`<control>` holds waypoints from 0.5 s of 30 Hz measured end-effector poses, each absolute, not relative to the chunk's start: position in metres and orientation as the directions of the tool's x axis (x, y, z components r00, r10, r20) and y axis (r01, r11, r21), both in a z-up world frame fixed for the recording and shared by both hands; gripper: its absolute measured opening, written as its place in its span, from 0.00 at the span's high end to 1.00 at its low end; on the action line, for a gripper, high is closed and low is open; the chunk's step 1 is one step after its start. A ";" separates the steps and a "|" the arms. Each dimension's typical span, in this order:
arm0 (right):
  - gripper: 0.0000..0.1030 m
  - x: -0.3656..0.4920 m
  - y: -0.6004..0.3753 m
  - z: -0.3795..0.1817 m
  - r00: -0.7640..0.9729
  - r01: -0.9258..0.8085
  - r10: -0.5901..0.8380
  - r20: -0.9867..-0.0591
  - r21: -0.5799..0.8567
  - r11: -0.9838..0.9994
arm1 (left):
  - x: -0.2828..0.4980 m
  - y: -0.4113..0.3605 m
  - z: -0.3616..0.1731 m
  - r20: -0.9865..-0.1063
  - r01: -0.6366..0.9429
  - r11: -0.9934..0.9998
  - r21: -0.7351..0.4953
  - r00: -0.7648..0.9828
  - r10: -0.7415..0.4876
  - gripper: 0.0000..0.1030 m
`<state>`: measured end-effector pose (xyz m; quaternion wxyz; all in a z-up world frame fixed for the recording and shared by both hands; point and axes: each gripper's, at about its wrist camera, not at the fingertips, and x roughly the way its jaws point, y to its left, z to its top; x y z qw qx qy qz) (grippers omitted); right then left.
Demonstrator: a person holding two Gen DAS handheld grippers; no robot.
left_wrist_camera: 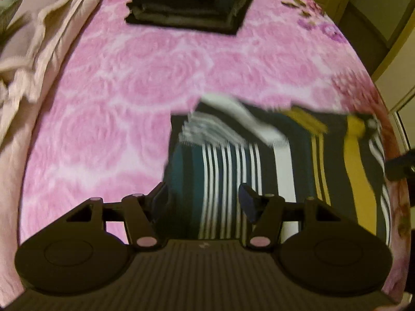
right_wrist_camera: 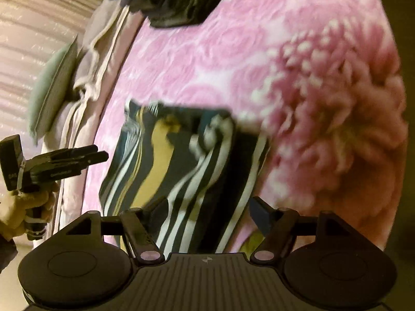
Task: Fold clothes
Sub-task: 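Lay the hem over the collar end and release both grippers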
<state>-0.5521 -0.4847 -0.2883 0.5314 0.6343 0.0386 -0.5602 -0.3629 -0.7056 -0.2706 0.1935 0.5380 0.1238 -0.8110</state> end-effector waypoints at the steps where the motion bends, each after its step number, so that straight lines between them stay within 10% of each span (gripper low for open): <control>1: 0.28 -0.550 -0.485 -0.293 0.361 0.635 -0.554 -0.750 0.633 -0.443 | -0.358 -0.701 -0.276 -0.927 0.450 -0.893 0.008 -0.333 -0.176 0.46; 15: 0.28 -0.568 -0.492 -0.320 0.301 0.481 -0.657 -0.691 0.705 -0.521 | -0.351 -0.693 -0.299 -0.940 0.446 -0.895 0.013 -0.301 -0.164 0.46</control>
